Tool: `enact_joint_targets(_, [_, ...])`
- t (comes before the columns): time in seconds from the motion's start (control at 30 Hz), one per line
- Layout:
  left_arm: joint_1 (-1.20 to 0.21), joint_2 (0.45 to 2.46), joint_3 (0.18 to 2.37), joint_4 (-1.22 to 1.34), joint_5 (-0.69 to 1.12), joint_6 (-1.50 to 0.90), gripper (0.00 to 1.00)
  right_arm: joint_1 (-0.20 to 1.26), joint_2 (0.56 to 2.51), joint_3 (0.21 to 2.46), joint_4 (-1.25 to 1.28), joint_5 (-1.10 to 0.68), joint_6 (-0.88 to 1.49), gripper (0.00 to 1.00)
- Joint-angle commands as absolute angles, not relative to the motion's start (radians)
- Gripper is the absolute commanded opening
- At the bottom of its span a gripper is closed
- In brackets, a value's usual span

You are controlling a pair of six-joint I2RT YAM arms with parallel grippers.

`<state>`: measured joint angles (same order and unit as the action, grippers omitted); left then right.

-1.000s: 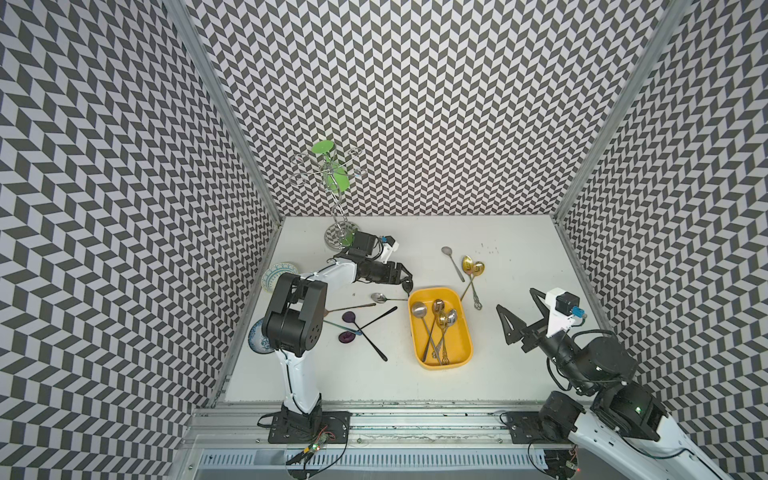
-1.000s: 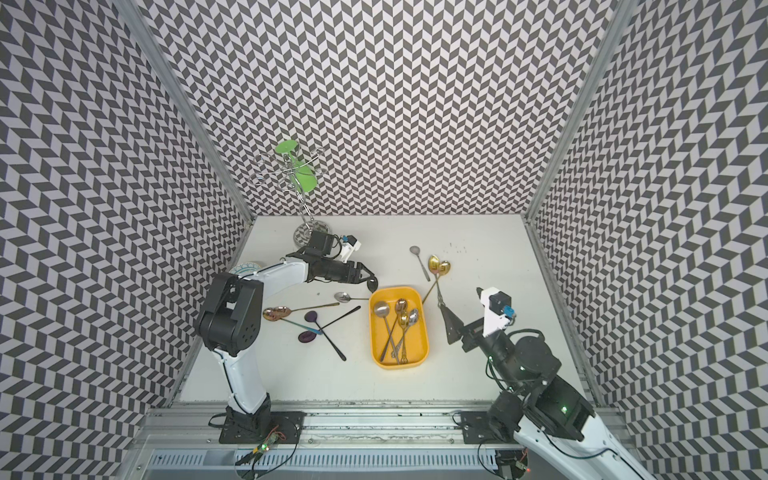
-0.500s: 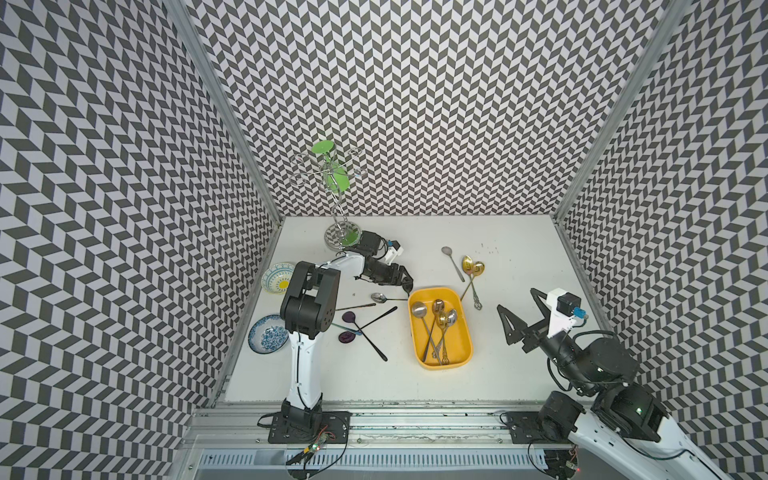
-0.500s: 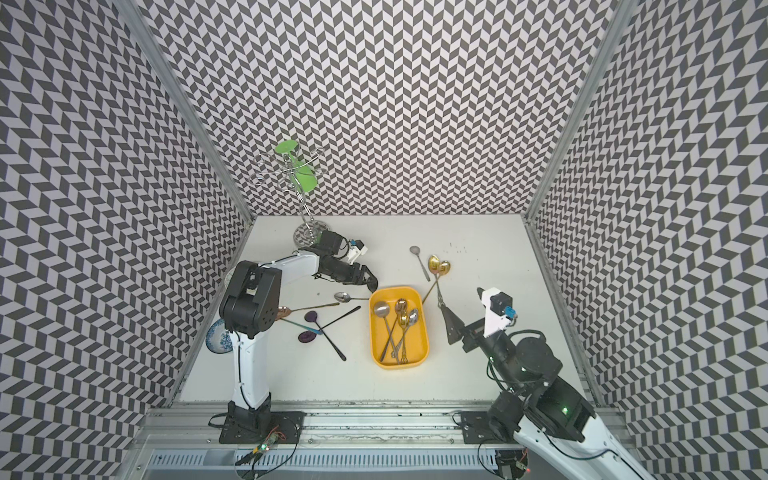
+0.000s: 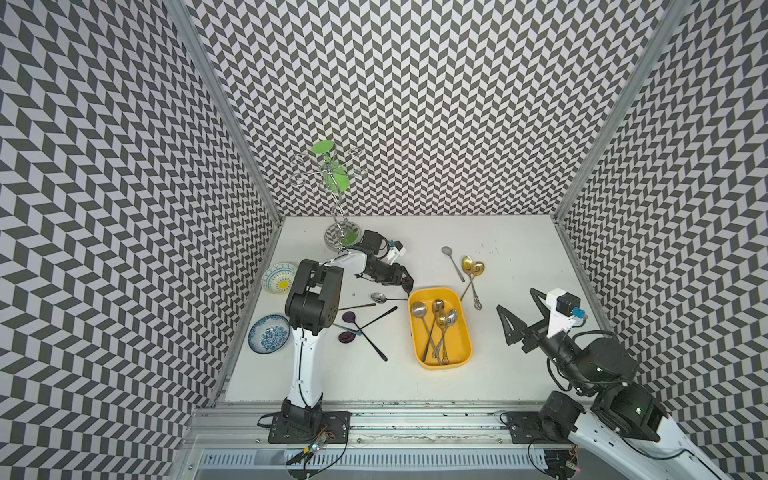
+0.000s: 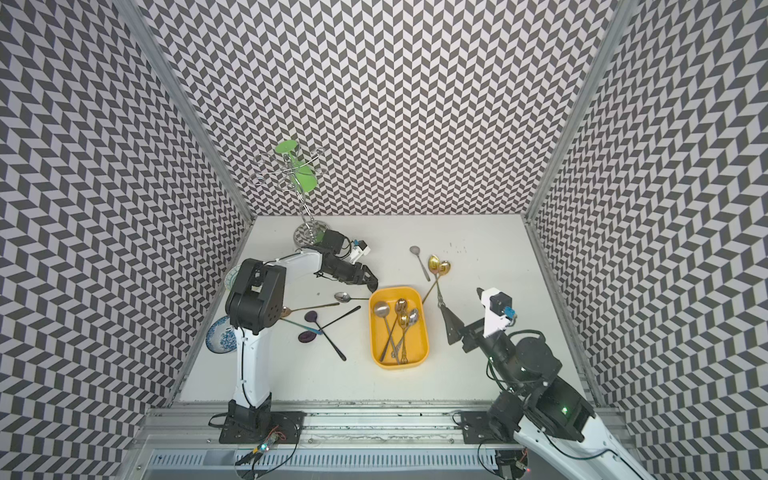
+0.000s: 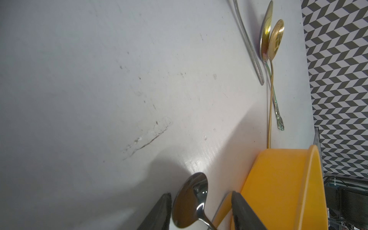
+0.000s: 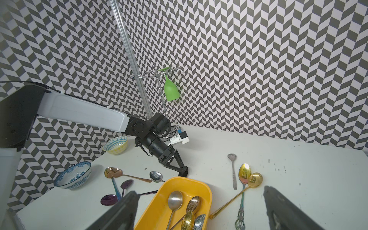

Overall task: Put the spoon into the storage box
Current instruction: Pick up the spoon from the center of the board.

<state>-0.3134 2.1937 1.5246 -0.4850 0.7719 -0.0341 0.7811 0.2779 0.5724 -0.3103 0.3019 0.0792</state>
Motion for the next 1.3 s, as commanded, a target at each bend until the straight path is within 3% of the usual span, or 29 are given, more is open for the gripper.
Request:
enact_joint_targets(0.0, [-0.311,2.221,1.535,-0.525,0.773,-0.008,0.48,0.776,0.264,0.565,-0.268,0.306,0.087,0.99])
enact_joint_targets(0.17, [-0.299,2.209,1.535,-0.522,0.773,-0.012,0.44,0.776,0.273,0.565,-0.265,0.298,0.085,0.99])
enact_joint_targets(0.4, [-0.264,2.204,1.547,-0.529,0.791,-0.007,0.32,0.776,0.376,0.635,-0.314,0.316,0.047,0.99])
enact_joint_targets(0.6, [-0.261,2.211,1.556,-0.549,0.801,0.004,0.29,0.777,0.573,0.838,-0.487,0.107,-0.064,0.96])
enact_joint_targets(0.7, [-0.261,2.215,1.564,-0.555,0.806,0.012,0.23,0.794,0.625,0.903,-0.55,0.092,-0.089,0.98])
enact_joint_targets(0.97, [-0.259,2.235,1.574,-0.562,0.81,0.01,0.29,0.834,0.683,1.026,-0.744,0.106,-0.104,0.99])
enact_joint_targets(1.27, [-0.267,2.284,1.604,-0.574,0.829,0.004,0.29,0.845,0.736,1.115,-0.84,0.055,-0.089,0.99])
